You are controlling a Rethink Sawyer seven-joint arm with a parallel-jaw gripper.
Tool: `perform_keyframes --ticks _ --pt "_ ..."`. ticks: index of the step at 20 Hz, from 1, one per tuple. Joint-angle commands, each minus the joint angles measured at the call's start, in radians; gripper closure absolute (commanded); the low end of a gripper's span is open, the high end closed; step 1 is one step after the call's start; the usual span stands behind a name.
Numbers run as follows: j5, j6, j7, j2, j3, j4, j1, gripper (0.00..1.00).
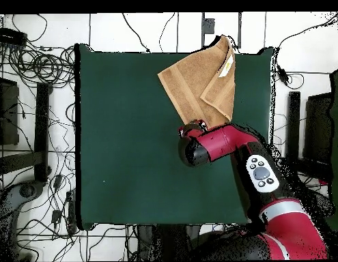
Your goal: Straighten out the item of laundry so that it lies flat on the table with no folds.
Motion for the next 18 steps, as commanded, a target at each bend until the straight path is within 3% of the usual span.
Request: perform_keyframes --ticks 1,10,18 --pt "0.001 0.033 -0.008 0.214 0.018 -0.098 0.02 1.0" --pt "0.153 0.299 -0.134 0.23 0.023 -0.057 -0.009 1.0" --pt "0.233 0.395 -0.185 0.244 0.025 -0.058 -0.02 1.0"
